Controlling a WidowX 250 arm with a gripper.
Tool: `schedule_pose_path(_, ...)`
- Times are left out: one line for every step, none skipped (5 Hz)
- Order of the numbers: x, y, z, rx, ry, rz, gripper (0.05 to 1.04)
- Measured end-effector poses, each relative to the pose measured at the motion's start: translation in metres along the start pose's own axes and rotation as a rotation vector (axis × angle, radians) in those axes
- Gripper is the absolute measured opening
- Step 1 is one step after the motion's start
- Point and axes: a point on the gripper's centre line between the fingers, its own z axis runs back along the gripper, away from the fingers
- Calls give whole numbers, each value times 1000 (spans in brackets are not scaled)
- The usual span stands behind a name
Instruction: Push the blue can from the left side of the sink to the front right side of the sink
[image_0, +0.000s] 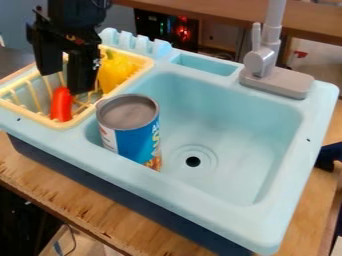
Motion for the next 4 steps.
schedule_pose_path(3, 1, -4, 4, 3, -4, 1000)
schedule_pose_path(10, -3, -6, 16, -20, -30, 1000)
schedule_pose_path(16, -6, -10, 17, -25, -47, 1000)
schedule_pose_path(21, -8, -13, -1, -42, -92, 1000)
